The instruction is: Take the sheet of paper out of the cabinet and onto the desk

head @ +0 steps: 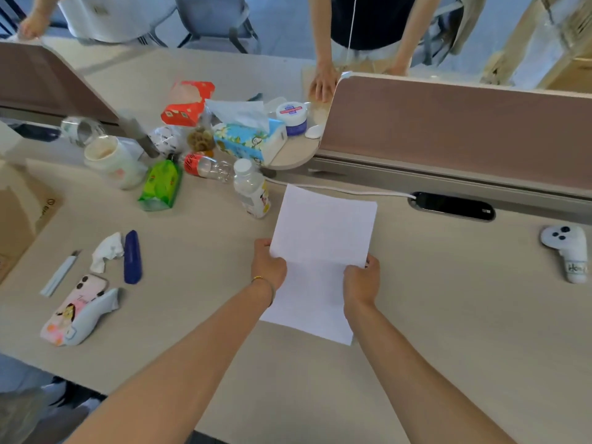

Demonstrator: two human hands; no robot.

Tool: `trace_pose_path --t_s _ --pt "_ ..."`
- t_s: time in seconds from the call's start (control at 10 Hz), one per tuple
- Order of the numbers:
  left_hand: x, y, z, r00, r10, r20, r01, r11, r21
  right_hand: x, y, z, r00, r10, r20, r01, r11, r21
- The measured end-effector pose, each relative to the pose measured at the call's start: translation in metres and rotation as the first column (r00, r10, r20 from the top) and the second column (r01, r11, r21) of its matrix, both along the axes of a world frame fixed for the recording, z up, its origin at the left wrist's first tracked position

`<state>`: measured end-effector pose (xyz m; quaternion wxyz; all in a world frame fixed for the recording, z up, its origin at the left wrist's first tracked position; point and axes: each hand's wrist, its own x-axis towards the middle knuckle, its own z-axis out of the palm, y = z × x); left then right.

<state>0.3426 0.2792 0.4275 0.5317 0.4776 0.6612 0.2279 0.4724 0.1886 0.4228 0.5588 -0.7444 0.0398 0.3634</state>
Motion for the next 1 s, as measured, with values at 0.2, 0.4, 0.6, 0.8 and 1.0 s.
trace_pose_path --t_s 0.2,0.4,0.6,0.8,1.0 --pt "0.016 0.028 -0.032 0.993 0.022 -0.120 -0.025 1.000 -0.017 0.015 0.025 -0.021 0.998 0.031 -0.048 -0.032 0.999 -0.011" --pt "0.025 0.042 -0.038 0.975 -0.010 -0.224 0.007 1.000 -0.013 0.027 0.040 -0.027 0.996 0.085 -0.033 -0.085 0.996 -0.001" --pt "0.028 0.054 -0.036 0.865 -0.091 -0.493 0.101 0.995 -0.007 0.036 0.055 -0.042 0.969 0.239 0.054 -0.226 0.957 -0.183" --pt "0.026 0.059 -0.039 0.804 -0.180 -0.566 0.184 0.982 -0.051 0.040 0.052 -0.018 0.926 0.367 0.085 -0.331 0.901 -0.280" --pt "0.021 0.055 -0.030 0.818 -0.188 -0.543 0.192 0.980 -0.051 0.044 0.040 -0.008 0.869 0.454 0.195 -0.387 0.871 -0.304"
